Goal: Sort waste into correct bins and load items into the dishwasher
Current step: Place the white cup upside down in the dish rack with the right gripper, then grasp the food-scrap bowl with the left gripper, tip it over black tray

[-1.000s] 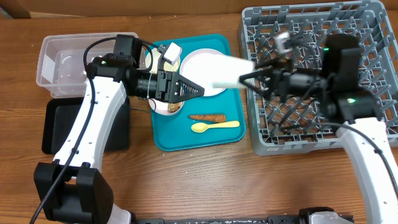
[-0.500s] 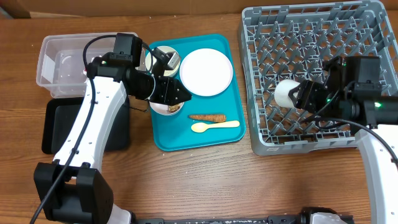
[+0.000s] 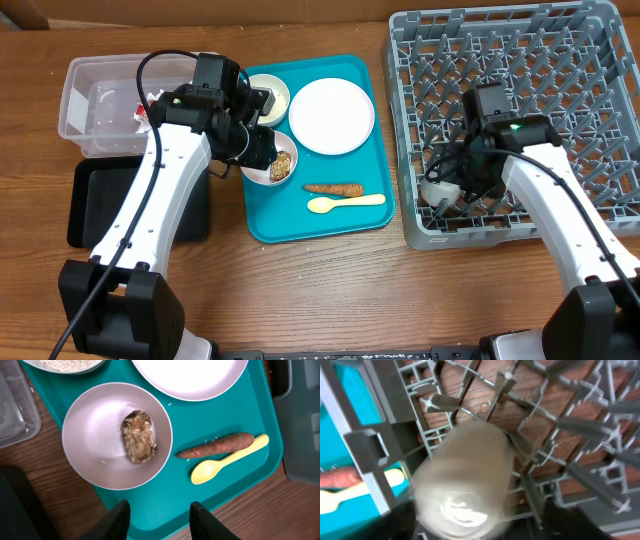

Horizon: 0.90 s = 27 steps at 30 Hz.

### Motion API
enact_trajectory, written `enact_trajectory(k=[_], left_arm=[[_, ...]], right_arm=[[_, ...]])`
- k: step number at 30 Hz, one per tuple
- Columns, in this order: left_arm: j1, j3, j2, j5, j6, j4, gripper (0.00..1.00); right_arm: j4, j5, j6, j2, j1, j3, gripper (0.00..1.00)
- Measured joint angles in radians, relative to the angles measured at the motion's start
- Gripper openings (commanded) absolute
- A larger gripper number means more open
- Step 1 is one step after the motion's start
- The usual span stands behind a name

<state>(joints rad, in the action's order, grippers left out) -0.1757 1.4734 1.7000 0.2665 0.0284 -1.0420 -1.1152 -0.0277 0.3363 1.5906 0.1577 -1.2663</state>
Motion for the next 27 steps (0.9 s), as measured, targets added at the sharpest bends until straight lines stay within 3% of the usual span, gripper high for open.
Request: enact_trajectory(k=[7, 13, 16, 20, 23, 27], left_arm=[[0.000, 0.000, 0.000, -0.010, 0.000, 0.012, 0.43], [-0.037, 0.000, 0.000, -0.015, -0.003, 0.016, 0.53], [-0.128, -0.017, 0.000, -0.052, -0.003, 0.070, 0.52], [-0.210, -0.110, 0.019, -0.182, -0.044, 0.206, 0.41], [-0.215, -0.169, 0.100, -0.266, -0.116, 0.336, 0.35], [-0.216, -0.179, 0.201, -0.286, -0.158, 0.397, 0.31]], right_arm=[[-0.035, 0.039, -0.014, 0.000, 0.000, -0.130, 0.91], [-0.087, 0.166, -0.038, 0.000, 0.000, -0.310, 0.91], [-0.103, 0.220, -0.047, 0.000, 0.000, -0.311, 0.91], [-0.110, 0.240, -0.049, 0.000, 0.000, -0.311, 0.90], [-0.109, 0.243, -0.049, 0.000, 0.000, -0.311, 0.90], [-0.110, 0.248, -0.049, 0.000, 0.000, -0.311, 0.90]])
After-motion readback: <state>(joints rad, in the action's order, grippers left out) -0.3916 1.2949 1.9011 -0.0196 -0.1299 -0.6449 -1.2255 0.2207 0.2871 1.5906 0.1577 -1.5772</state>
